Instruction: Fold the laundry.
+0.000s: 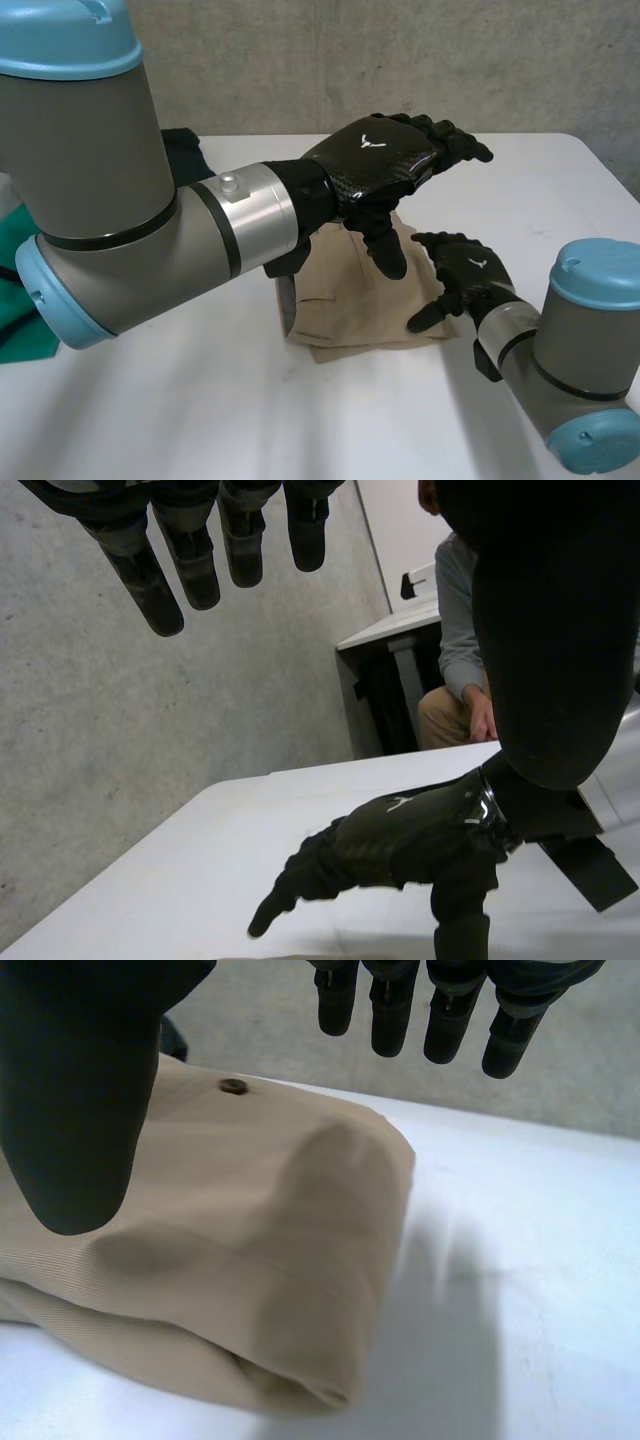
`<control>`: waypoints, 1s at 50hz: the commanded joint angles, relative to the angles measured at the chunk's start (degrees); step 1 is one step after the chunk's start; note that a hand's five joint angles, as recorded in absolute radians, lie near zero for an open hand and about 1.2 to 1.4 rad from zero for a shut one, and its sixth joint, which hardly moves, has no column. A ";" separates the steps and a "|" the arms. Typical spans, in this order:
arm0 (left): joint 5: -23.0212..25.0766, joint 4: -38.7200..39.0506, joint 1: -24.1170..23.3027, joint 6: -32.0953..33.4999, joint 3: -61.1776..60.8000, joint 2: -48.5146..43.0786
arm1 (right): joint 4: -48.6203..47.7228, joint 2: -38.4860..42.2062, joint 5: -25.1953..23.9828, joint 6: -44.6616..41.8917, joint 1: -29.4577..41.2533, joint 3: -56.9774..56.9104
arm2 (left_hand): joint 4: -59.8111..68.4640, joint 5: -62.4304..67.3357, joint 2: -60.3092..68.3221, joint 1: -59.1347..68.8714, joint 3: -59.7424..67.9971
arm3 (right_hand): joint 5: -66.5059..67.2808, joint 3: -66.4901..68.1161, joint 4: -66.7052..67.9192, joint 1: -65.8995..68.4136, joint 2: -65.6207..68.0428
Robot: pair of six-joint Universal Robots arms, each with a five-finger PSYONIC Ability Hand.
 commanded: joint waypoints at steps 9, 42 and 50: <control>-0.14 0.64 0.97 0.16 -1.54 0.33 | 0.31 3.93 -2.26 2.56 -1.22 0.41 | -1.44 -2.80 -1.69 -0.06 -1.98 | 1.36 2.47 2.44 2.65 2.38; -0.58 5.04 2.02 -0.19 -5.40 3.14 | -2.35 20.52 -0.59 -1.31 -12.98 -29.86 | -1.44 -2.80 -1.69 -0.06 -1.98 | 67.32 68.43 68.40 68.61 68.34; -0.84 5.65 2.29 -0.80 -5.41 3.93 | 6.54 33.98 5.82 -1.04 -20.63 -56.42 | -1.44 -2.80 -1.69 -0.06 -1.98 | 67.32 68.43 68.40 68.61 68.34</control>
